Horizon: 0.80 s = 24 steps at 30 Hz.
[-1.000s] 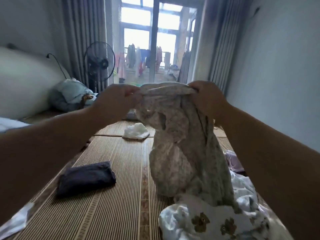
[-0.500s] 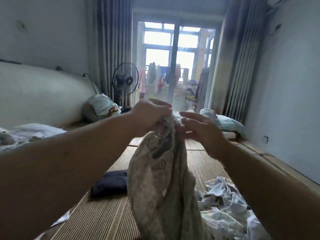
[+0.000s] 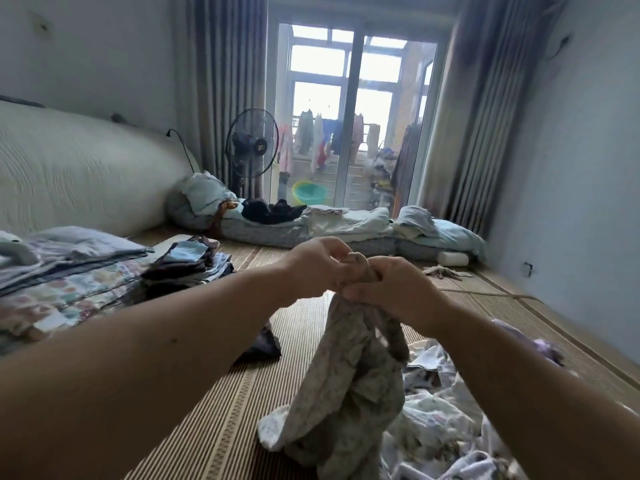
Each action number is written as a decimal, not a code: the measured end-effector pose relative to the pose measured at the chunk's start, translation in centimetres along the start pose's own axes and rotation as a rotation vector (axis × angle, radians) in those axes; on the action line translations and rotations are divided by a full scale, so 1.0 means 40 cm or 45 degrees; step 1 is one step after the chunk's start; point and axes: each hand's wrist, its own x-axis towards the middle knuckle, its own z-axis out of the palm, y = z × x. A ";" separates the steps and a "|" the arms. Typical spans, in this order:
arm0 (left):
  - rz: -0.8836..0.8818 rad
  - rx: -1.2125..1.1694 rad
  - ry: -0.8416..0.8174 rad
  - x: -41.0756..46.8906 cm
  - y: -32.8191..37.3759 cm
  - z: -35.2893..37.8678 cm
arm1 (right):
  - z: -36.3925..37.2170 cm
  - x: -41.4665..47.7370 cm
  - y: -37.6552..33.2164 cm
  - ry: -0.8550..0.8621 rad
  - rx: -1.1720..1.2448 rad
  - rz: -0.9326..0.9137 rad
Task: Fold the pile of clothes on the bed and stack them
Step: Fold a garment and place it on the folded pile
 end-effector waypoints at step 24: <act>0.039 0.813 0.331 -0.021 0.070 -0.302 | -0.235 0.075 -0.114 0.537 -0.641 0.084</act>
